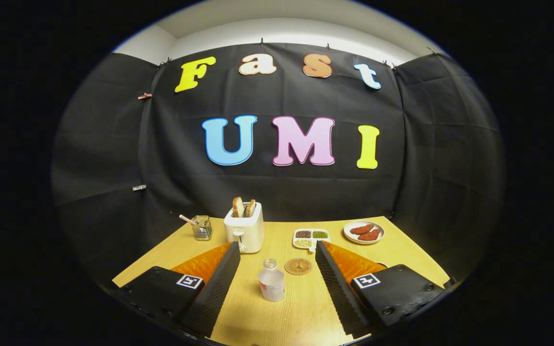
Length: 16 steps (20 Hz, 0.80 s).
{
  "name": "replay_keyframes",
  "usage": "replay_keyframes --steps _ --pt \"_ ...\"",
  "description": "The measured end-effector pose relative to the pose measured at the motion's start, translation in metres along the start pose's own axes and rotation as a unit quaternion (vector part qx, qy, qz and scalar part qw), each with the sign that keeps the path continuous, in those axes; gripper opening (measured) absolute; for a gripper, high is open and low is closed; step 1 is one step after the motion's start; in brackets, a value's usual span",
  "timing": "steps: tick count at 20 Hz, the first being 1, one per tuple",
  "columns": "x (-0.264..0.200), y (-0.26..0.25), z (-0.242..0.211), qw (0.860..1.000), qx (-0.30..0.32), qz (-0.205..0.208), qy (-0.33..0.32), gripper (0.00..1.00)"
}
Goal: Take the bottle from table, then pour the juice into the cup, finally place the bottle on the coaster
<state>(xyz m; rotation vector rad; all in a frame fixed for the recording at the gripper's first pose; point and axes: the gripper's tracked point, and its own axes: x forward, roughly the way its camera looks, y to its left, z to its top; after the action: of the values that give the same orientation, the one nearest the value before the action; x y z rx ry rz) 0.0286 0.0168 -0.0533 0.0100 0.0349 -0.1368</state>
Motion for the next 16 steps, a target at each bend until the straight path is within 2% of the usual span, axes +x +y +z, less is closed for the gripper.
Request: replay_keyframes --steps 10,16 --pt "0.045 0.01 -0.069 0.998 0.03 -0.049 -0.001 0.97" --pt "0.074 0.018 -0.118 0.998 0.008 -0.066 0.006 0.98"
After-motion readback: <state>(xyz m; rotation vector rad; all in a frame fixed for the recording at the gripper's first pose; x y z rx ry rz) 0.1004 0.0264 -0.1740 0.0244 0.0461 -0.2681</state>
